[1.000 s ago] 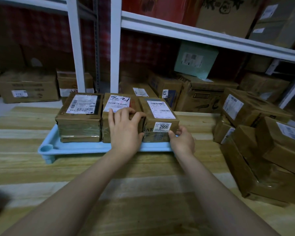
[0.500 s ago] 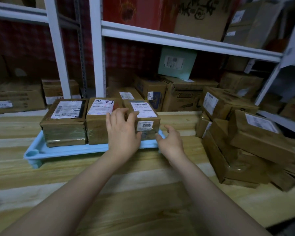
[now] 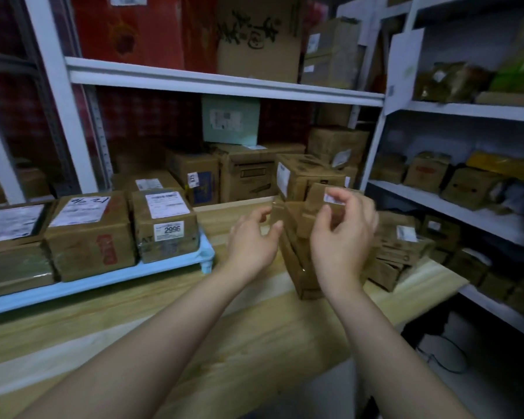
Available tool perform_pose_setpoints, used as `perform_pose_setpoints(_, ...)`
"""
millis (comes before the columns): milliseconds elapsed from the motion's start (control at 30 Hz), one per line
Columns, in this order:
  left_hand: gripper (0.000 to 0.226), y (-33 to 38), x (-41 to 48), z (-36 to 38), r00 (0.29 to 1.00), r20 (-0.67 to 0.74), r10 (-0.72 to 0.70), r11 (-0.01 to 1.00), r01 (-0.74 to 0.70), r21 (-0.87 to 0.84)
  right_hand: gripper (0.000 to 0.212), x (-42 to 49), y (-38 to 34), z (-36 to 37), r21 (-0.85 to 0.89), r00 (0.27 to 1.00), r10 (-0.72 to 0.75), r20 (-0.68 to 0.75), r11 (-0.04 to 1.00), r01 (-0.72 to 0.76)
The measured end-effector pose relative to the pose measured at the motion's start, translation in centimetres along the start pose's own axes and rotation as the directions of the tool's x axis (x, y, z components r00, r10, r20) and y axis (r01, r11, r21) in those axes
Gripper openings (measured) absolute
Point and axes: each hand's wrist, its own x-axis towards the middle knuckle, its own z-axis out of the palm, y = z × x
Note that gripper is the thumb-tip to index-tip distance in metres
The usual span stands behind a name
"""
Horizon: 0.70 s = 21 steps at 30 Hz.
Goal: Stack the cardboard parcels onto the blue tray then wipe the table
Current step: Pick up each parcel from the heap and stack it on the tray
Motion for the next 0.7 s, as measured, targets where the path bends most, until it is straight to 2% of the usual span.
perform_pose_setpoints(67,0.045,1.4,-0.1,1.0,0.993,0.106,-0.050,0.992,0.061,-0.108,0.030,0.8,1.2,-1.1,-0.085,0.990,0.064,-0.128,0.994,-0.075)
perform_pose_setpoints(100,0.046,1.9,-0.1,1.3,0.984,0.161,-0.071,0.983,0.096,-0.158,0.037,1.4,1.9,-1.6,-0.130,0.982,0.134,-0.135,0.980,-0.151)
perform_pose_setpoints(133,0.047,2.2,-0.2,1.6,0.975,0.205,-0.081,0.973,0.122,-0.198,0.044,1.9,2.6,-1.8,-0.188,0.968,0.234,-0.095,0.950,-0.248)
perform_pose_setpoints(200,0.046,2.5,-0.3,2.0,0.961,0.264,-0.085,0.956,0.153,-0.250,0.057,2.8,3.5,-2.2,-0.307,0.879,0.474,0.050,0.845,-0.438)
perform_pose_setpoints(267,0.044,2.5,-0.5,2.2,0.950,0.297,-0.096,0.943,0.182,-0.279,0.063,3.0,4.1,-2.3,-0.359,0.804,0.575,0.154,0.790,-0.497)
perform_pose_setpoints(367,0.034,2.2,-0.8,1.9,0.953,0.277,-0.123,0.913,0.218,-0.346,0.056,2.5,3.6,-2.5,-0.270,0.827,0.547,0.133,0.823,-0.500)
perform_pose_setpoints(500,0.015,2.1,-1.6,0.6,0.960,0.190,-0.207,0.797,0.278,-0.537,0.047,1.2,1.7,-2.0,-0.013,0.873,0.473,0.118,0.880,-0.475)
perform_pose_setpoints(600,0.016,1.5,-2.1,-0.8,0.962,0.076,-0.263,0.756,0.254,-0.604,0.043,-0.2,0.3,-0.9,0.117,0.913,0.380,0.151,0.910,-0.398)
perform_pose_setpoints(700,0.007,0.4,-2.6,-2.9,0.954,-0.005,-0.299,0.724,0.224,-0.653,0.040,-1.5,-0.5,0.4,0.227,0.917,0.333,0.221,0.896,-0.381)
